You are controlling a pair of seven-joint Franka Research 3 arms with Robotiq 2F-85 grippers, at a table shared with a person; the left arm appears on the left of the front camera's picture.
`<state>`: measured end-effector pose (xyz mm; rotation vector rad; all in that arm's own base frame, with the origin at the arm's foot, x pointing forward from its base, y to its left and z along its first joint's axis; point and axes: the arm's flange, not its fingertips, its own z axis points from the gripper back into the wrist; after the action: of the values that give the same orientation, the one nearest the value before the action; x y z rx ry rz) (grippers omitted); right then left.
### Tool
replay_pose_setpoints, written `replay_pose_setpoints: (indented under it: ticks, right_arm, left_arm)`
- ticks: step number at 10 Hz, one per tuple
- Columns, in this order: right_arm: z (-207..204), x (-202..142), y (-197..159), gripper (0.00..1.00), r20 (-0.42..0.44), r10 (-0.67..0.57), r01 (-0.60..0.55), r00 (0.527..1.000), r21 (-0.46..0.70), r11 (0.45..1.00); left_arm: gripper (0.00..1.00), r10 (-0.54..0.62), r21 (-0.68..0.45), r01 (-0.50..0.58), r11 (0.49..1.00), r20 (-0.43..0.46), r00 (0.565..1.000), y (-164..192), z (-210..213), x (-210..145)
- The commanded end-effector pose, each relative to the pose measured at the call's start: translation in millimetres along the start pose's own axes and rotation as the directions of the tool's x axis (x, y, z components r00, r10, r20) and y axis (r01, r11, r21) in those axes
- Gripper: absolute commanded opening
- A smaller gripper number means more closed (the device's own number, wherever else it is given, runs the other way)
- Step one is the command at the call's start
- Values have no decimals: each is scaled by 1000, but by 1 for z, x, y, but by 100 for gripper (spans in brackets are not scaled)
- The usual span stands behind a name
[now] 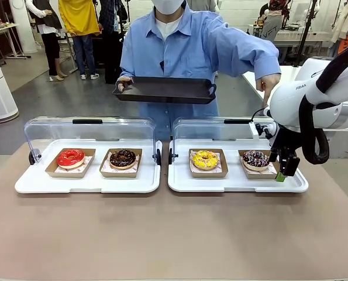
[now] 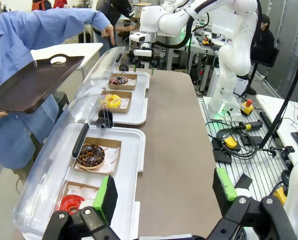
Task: Provide the desired donut to the person.
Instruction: Pick up and lift the Paper togo box containing the Donut pointed at by the person.
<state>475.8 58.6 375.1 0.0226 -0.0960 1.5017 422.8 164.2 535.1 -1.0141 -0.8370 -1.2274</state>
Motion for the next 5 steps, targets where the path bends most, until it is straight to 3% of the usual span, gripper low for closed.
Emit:
replay_pose_setpoints:
  ticks: [1,5]
  right_arm:
    - [0,0,0,100,0,0,0,1000,0,1000]
    - [-26,-8,-21,100,-7,-51,51,999,46,998]
  left_arm:
    - [100,-2,-4,2,1000,3,1000,-2,1,1]
    - [100,-2,-4,2,1000,3,1000,-2,1,1]
